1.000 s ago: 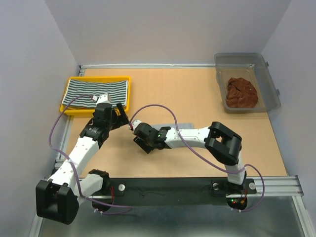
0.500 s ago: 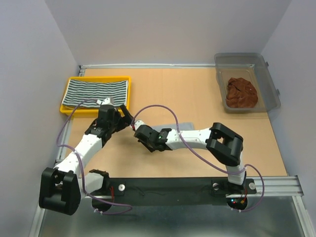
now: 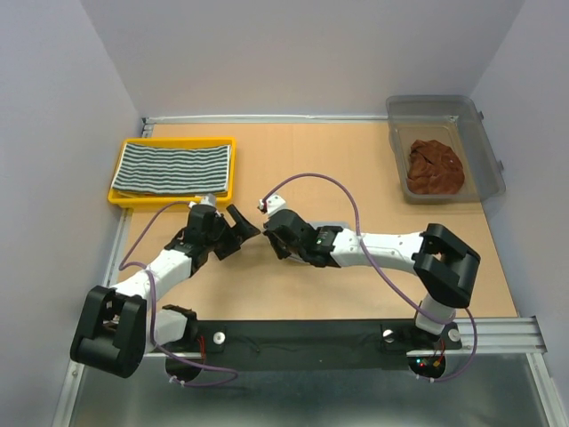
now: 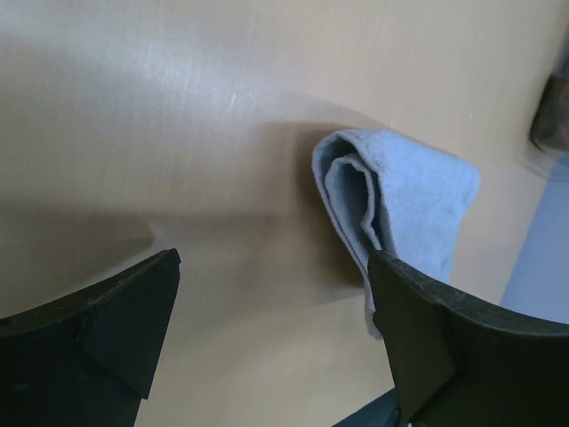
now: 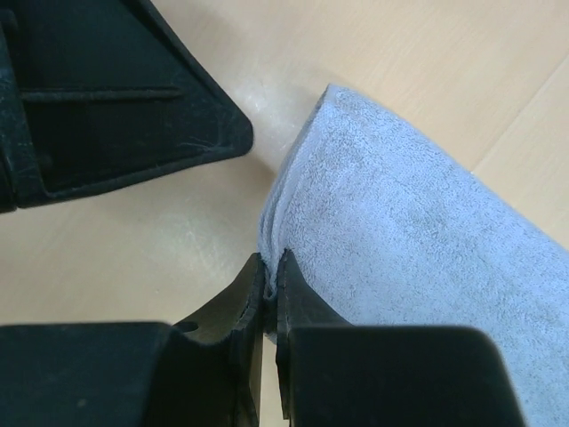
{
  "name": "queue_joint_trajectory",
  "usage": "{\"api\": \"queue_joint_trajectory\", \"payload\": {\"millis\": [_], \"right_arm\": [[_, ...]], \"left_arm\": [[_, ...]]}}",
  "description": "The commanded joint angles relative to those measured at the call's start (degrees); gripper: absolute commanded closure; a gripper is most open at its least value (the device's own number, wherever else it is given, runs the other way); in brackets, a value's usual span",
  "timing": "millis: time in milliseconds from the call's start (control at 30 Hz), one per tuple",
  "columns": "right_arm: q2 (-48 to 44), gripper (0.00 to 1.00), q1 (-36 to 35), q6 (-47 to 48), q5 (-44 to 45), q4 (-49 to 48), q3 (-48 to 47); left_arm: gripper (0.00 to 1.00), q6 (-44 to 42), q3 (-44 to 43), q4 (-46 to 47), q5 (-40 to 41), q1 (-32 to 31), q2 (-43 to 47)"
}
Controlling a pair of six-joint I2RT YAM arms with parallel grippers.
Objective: Fold and stack the towels
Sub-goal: Neatly place the folded towel into the bin
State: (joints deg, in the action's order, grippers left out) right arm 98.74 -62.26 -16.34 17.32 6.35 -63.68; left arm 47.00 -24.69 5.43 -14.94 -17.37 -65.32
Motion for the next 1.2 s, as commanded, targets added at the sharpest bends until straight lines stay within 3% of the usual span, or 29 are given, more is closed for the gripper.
{"api": "queue_joint_trajectory", "payload": {"millis": [0,533,700,767,800,900,933,1000,1033,1067,1133,1167], "right_arm": [[-1.53,1.00,0.03,-1.77,-0.71,-7.75,1.89],[-0.65,0.99,0.03,-5.90,-3.52,-15.84,6.46],[-0.74,1.00,0.03,-6.34,-4.14,-17.34,7.43],[-0.83,0.99,0.03,-6.51,-4.23,-17.60,8.04],[-1.00,0.99,0.03,-6.51,-4.05,-17.77,8.48],[-1.70,0.99,0.12,-6.51,-3.26,-18.30,9.10],[-1.88,0.99,0.03,-6.34,-2.56,-18.39,9.27],[-2.23,0.99,0.03,-5.99,-1.94,-18.39,9.54],[-3.02,0.94,0.03,-5.90,-0.98,-18.39,9.71],[-3.55,0.73,0.03,-5.29,-0.71,-18.39,10.32],[-5.74,0.49,0.12,-4.32,0.68,-18.39,11.03],[-6.62,0.32,0.12,-3.45,0.96,-18.39,11.82]], "left_arm": [[0.01,5.37,0.78,7.48,-3.25,-1.87,0.55],[0.02,16.71,3.86,17.68,3.51,-10.31,-8.59],[0.12,19.18,4.91,23.04,4.57,-11.37,-11.93],[0.23,18.39,4.21,23.40,4.39,-11.46,-12.81],[0.41,17.08,3.34,23.40,4.83,-11.90,-13.34],[0.61,14.79,1.84,23.31,6.06,-12.43,-13.52],[0.75,13.30,1.49,23.31,6.67,-12.43,-13.34],[0.86,11.63,-0.08,22.35,7.20,-12.43,-12.73],[0.95,9.71,-0.88,20.08,7.99,-12.34,-12.47],[0.97,8.29,-2.02,18.14,8.78,-12.34,-12.03],[1.00,5.31,-7.02,10.88,11.49,-12.34,-12.02],[1.00,1.64,-11.30,8.39,12.47,-12.17,-12.46]]}}
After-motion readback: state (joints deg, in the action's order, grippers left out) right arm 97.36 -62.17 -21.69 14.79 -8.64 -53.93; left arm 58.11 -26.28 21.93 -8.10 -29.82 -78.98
